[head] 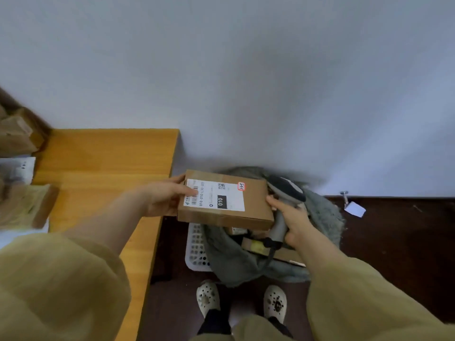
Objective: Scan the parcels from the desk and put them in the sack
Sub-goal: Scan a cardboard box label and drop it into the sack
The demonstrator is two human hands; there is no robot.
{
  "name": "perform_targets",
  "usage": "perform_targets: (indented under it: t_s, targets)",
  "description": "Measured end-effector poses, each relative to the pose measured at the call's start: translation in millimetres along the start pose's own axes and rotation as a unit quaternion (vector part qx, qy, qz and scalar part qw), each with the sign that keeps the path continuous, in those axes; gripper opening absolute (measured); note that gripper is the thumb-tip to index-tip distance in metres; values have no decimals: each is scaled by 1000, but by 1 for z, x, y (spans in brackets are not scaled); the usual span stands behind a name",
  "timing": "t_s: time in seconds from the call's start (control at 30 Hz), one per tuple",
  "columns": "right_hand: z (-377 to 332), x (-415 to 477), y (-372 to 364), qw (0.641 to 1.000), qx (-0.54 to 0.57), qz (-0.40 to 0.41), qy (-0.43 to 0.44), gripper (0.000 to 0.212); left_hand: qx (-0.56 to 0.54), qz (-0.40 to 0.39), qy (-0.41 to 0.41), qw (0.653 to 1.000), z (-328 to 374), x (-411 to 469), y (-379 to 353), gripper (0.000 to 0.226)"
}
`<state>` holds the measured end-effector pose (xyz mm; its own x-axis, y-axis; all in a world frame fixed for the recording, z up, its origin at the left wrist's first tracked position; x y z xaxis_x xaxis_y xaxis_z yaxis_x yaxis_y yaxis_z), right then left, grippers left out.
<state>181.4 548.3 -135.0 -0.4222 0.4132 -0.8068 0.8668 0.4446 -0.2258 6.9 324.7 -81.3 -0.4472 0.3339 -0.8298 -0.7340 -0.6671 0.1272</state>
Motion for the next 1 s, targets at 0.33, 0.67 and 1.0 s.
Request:
perform_targets:
  t_s: [0.33,0.67,1.0]
  targets:
    - [26,61,116,988,59,111,-86,34,14,85,35,996,2,125,-108,40]
    - [28,105,144,991,55,92,-77,14,49,30,51,997,-11,214,-196,35]
    - [32,120,168,988,27,115,-95,9,-65,65,106,990,-85,228,-224,34]
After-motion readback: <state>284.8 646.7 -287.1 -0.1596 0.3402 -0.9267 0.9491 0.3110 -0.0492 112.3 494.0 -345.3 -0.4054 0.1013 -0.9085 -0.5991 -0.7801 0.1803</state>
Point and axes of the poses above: each hand's wrist, its own x-axis towards the middle knuckle, its own y-axis out of the back of the hand, z = x × y, the point moved 5 cm from there along x, towards the middle knuckle, and after that the axes turned 8 degrees about x, right-handed, at the moved point
